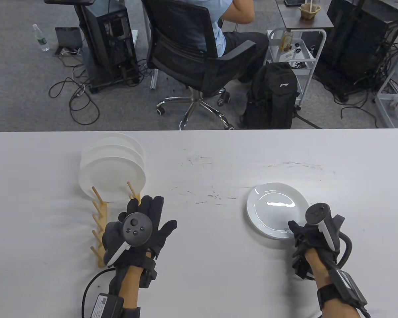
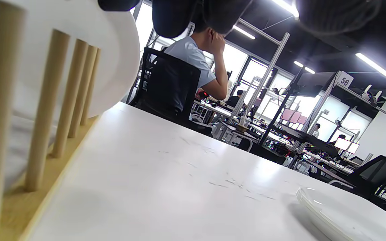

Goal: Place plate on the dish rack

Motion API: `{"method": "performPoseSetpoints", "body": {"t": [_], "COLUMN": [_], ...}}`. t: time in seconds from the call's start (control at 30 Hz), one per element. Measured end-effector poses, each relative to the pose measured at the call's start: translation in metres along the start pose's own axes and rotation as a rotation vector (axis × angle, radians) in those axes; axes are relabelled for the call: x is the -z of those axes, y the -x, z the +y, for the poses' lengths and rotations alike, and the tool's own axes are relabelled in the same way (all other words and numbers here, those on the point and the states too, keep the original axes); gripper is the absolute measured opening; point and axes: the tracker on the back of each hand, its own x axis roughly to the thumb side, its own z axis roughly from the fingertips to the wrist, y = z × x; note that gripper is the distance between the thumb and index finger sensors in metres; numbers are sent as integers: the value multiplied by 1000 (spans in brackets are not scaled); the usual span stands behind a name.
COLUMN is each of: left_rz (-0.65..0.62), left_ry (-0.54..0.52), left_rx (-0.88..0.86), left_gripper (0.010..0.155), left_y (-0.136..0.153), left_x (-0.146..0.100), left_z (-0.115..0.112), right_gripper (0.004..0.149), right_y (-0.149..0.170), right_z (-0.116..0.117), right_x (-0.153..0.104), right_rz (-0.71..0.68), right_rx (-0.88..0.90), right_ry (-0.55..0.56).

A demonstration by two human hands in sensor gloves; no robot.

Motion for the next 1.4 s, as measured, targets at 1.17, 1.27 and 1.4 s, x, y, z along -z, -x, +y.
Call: {"method": "performPoseSetpoints", "body": {"t": [1.17, 1.27, 1.4], "left_rz": [-48, -86, -144], "left_ry": [69, 95, 135], "left_rx": [-100, -137, -258], "left_gripper": [82, 82, 81], "left_y": [-10, -17, -31], "left_x": [-2, -3, -2], "left_z": [-15, -22, -33], "right_gripper": [60, 58, 57], "right_y": [19, 8, -12], "right_z": [-34, -20, -5], "right_x": [-34, -38, -48], "right_rz": [-157, -158, -206], "right_rx": [1382, 1407, 1403], "right_ry": [-308, -424, -564]}}
